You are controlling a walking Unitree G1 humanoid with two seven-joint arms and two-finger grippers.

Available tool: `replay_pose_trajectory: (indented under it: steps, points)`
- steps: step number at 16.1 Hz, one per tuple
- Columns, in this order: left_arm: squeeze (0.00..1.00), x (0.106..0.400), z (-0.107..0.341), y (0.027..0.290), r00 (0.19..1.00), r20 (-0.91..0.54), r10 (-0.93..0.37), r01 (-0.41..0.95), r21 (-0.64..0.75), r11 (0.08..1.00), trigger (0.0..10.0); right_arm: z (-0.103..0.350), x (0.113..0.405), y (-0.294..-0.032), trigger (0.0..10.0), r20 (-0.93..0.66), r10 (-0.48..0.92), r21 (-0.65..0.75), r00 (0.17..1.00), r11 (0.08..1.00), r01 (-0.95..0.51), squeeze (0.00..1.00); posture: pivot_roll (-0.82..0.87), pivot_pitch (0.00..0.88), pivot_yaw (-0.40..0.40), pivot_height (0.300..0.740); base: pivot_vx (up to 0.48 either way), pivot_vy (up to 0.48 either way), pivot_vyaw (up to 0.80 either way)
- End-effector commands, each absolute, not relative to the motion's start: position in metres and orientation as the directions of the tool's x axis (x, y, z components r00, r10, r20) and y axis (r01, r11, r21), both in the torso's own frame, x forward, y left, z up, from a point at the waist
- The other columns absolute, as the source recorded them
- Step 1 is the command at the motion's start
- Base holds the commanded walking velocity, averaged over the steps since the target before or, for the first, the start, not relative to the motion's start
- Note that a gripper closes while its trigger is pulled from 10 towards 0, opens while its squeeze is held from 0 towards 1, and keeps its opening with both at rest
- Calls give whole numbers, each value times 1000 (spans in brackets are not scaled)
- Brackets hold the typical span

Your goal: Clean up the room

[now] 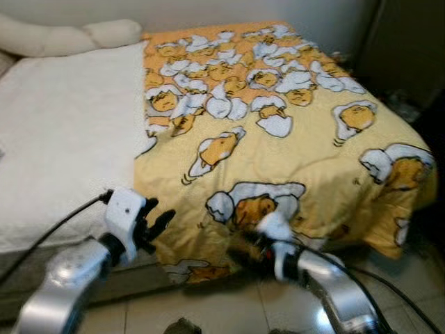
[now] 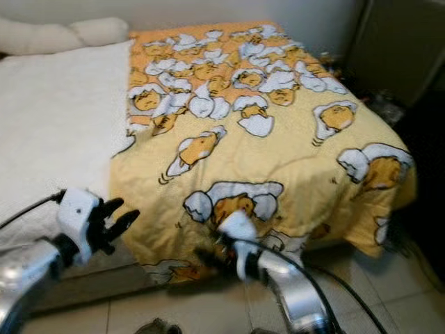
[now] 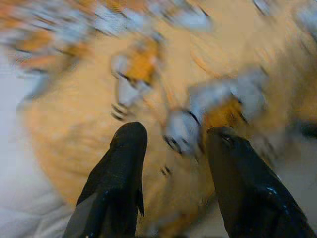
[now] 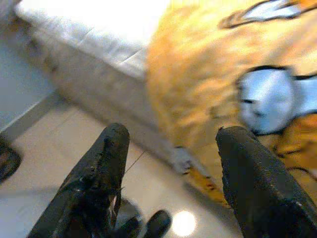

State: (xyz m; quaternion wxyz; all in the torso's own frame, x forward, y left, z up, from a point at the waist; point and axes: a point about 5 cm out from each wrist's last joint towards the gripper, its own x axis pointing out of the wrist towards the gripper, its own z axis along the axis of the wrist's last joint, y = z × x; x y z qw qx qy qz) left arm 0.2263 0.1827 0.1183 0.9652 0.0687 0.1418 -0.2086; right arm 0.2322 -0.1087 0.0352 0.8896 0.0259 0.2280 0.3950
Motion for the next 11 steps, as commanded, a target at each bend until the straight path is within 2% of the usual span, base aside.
replay_pose_trajectory:
  steps: [1,2,3,4,6,7,8,11]
  points:
    - [0,223,110,192,911,-317,-264,306,91,948,10000,48,242,-118,10000,-335,628,199,702,776,-599,1000,15,0,70,740,0,0,0]
    - [0,222,109,192,923,-306,-235,275,98,956,10000,50,241,-123,10000,-329,576,190,749,817,-545,1000,12,0,67,740,0,0,0]
    - [0,221,108,192,937,-293,-192,234,115,965,10000,50,240,-129,10000,-332,507,172,796,862,-477,102,9,0,63,740,0,0,0]
    - [0,221,106,192,944,-290,-159,198,112,974,10000,50,239,-134,10000,-334,457,160,825,890,-428,0,0,0,59,740,0,0,0]
    - [0,228,109,188,950,-264,-169,205,118,971,10000,56,240,-147,10000,-303,272,110,914,962,-250,0,-10,0,51,740,0,172,0]
    - [0,229,110,187,952,-258,-167,203,119,972,10000,57,239,-147,10000,-300,262,109,917,965,-239,0,-10,0,51,740,0,345,0]
    - [0,230,109,188,957,-248,-149,182,117,976,10000,57,238,-153,10000,-309,183,33,933,983,-182,0,-24,0,48,740,0,356,0]
    - [0,227,106,193,964,-245,-101,132,111,985,10000,59,235,-162,10000,-290,114,35,950,993,-108,0,-16,0,29,740,0,355,0]
